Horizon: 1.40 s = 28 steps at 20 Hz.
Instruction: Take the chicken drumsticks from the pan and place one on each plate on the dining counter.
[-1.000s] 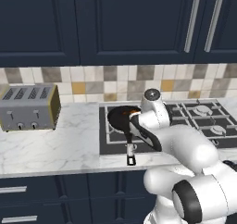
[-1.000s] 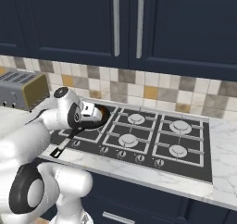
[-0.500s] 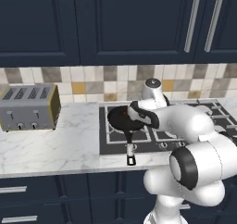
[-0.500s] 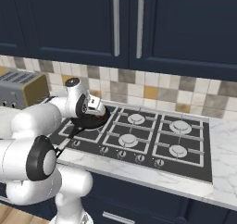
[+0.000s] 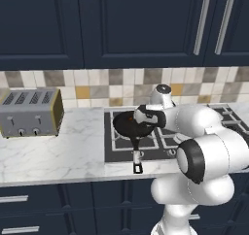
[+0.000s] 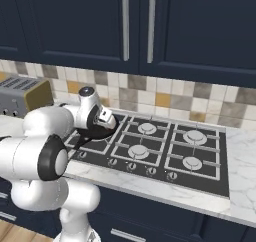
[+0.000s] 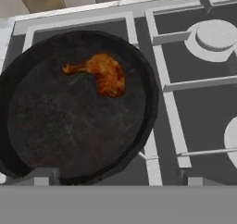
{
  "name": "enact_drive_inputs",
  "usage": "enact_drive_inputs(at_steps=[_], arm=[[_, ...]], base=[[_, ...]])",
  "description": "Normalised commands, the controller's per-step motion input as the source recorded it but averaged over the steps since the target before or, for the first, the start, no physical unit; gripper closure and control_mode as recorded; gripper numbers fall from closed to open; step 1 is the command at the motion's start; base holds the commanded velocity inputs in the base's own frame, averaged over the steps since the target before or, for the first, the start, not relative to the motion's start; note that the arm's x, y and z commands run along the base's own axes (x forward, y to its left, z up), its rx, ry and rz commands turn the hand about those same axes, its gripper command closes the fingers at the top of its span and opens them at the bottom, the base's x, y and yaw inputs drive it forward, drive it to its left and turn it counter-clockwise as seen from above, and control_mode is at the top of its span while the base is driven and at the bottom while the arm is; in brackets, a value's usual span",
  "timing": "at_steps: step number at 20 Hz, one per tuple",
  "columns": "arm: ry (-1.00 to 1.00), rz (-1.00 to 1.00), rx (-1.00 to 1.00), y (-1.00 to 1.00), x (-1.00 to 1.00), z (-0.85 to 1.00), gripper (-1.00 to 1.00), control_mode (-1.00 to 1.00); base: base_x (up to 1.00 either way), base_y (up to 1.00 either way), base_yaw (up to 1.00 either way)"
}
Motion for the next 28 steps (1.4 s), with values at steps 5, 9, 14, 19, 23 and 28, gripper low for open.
enact_drive_inputs(at_steps=[5,9,14,19,23,28], arm=[[-0.01,-0.09,0.01,0.00,0.27,-0.04,-1.00,-1.00],[-0.03,-0.07,0.00,0.00,0.21,-0.12,-1.00,-1.00],[-0.01,-0.02,0.00,0.00,0.31,-0.14,-1.00,-1.00],[-0.01,0.00,0.00,0.02,0.32,-0.15,-1.00,-1.00],[-0.02,0.00,0.00,0.01,0.30,-0.14,-1.00,-1.00],[0.00,0.00,0.00,0.04,0.26,-0.15,-1.00,-1.00]], base=[[0.00,0.00,0.00],[0.00,0.00,0.00],[0.00,0.00,0.00],[0.00,0.00,0.00],[0.00,0.00,0.00],[0.00,0.00,0.00]])
